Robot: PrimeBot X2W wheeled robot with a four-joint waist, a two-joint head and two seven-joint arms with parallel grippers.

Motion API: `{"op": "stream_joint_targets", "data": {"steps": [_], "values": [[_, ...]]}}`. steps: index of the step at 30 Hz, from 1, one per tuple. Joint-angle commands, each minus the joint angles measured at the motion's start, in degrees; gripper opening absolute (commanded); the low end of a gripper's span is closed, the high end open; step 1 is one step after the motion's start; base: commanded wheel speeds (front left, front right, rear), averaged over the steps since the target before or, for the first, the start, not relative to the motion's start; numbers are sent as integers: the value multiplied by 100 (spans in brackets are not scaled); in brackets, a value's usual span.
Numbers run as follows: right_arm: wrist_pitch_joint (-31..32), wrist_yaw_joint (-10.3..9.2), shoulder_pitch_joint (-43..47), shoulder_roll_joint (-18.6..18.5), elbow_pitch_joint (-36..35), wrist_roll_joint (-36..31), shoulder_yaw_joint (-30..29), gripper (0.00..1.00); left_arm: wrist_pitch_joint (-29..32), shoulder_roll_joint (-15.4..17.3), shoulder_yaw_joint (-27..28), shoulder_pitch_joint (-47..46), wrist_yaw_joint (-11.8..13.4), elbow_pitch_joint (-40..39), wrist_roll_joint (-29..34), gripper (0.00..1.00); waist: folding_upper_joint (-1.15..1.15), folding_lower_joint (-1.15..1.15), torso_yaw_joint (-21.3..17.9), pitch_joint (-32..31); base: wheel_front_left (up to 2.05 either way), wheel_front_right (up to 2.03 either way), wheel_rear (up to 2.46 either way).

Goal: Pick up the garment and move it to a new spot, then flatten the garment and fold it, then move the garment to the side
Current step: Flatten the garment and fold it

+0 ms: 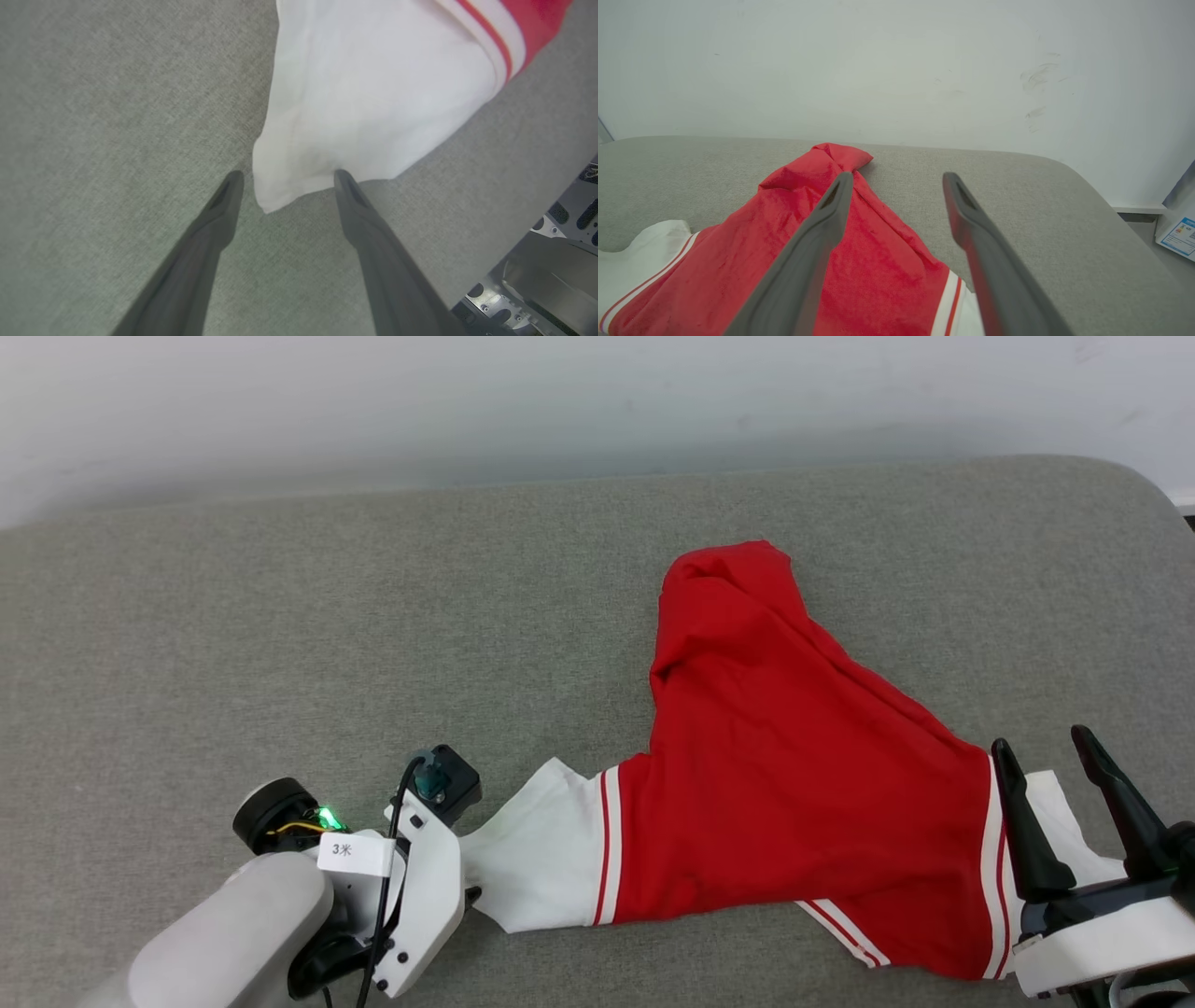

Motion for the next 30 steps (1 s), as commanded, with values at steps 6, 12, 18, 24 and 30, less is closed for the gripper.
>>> {"op": "stream_joint_targets", "data": {"steps": [6, 12, 18, 24, 30], "values": [[-98, -6, -221, -13, 111, 7, 50, 100, -265, -54, -336, -214, -1, 645, -146, 100, 0, 0, -171, 268, 0, 0, 0], [-151, -6, -307, -50, 214, 24, 100, 100, -159, -122, -908, -205, -1, 1076, -360, 100, 0, 0, -215, 388, 0, 0, 0], [-156, -6, -294, -105, 323, 51, 101, 100, -559, -117, -1142, -400, -2, 1211, -540, 0, 0, 0, -144, 347, 0, 0, 0], [-84, -6, -164, -268, 461, 86, 63, 100, -1369, 124, -616, -705, 62, 1295, -692, 0, 0, 0, 32, 128, 0, 0, 0], [72, -6, -31, -489, 513, 149, -17, 100, -1778, 516, -158, -487, 344, 1212, -971, 0, 0, 0, 182, -73, 0, 0, 0]]}}
